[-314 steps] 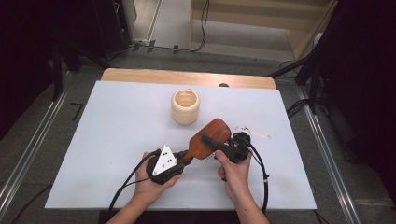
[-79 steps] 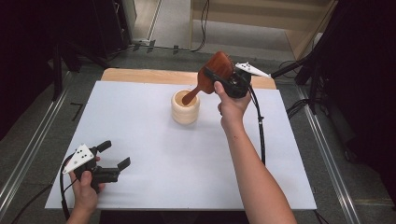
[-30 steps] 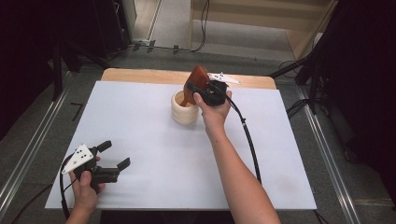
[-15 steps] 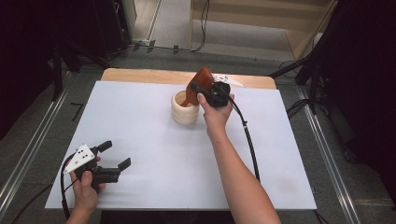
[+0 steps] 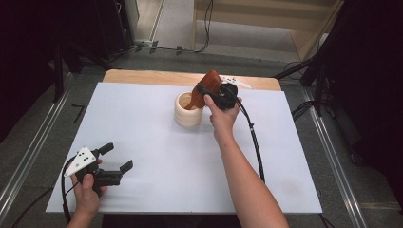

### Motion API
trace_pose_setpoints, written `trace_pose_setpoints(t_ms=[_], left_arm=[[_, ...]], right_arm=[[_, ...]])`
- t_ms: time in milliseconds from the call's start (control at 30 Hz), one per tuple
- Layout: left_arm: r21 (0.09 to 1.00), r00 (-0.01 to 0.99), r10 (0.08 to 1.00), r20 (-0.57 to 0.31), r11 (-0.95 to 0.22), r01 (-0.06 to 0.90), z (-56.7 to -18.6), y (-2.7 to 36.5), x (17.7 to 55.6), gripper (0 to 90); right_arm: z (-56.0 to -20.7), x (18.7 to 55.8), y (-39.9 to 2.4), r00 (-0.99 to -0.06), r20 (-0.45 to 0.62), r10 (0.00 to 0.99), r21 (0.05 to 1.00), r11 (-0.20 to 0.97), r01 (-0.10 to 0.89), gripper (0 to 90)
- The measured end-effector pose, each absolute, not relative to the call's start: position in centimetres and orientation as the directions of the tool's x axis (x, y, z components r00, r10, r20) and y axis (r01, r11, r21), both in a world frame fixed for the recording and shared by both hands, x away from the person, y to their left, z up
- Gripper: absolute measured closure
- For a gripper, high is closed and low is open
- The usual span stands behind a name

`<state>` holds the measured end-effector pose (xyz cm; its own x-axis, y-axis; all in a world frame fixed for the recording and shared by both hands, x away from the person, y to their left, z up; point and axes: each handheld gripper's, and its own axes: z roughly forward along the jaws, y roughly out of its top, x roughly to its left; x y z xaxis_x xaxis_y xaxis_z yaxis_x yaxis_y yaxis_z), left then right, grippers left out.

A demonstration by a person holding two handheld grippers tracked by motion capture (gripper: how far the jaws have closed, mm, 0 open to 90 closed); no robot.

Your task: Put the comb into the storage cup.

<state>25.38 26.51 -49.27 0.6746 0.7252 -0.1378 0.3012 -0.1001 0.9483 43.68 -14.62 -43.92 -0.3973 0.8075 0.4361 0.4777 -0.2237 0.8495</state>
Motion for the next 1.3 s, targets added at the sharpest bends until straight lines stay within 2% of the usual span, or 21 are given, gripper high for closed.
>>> trace_pose_setpoints(t_ms=[233, 467, 733, 800, 1300], left_arm=[[0.949, 0.675, 0.725, -0.137, -0.100, 0.300, -49.3, 26.5, 25.4, 0.0], [0.949, 0.676, 0.725, -0.136, -0.101, 0.299, -49.3, 26.5, 25.4, 0.0], [0.949, 0.675, 0.726, -0.136, -0.101, 0.299, -49.3, 26.5, 25.4, 0.0], [0.949, 0.675, 0.726, -0.136, -0.100, 0.299, -49.3, 26.5, 25.4, 0.0], [0.951, 0.674, 0.727, -0.131, -0.101, 0.294, -49.2, 26.5, 25.3, 0.0]], right_arm=[[-44.0, 43.8, -15.2, -0.406, 0.443, 0.799, 0.843, -0.218, 0.492, 33.3], [-44.2, 43.8, -15.0, -0.428, 0.430, 0.795, 0.846, -0.190, 0.498, 17.1], [-44.1, 43.7, -14.9, -0.436, 0.425, 0.794, 0.849, -0.182, 0.496, 7.0], [-44.0, 43.6, -15.0, -0.447, 0.426, 0.787, 0.850, -0.178, 0.496, 0.0], [-42.9, 42.5, -16.0, -0.461, 0.377, 0.804, 0.867, -0.131, 0.481, 0.0]])
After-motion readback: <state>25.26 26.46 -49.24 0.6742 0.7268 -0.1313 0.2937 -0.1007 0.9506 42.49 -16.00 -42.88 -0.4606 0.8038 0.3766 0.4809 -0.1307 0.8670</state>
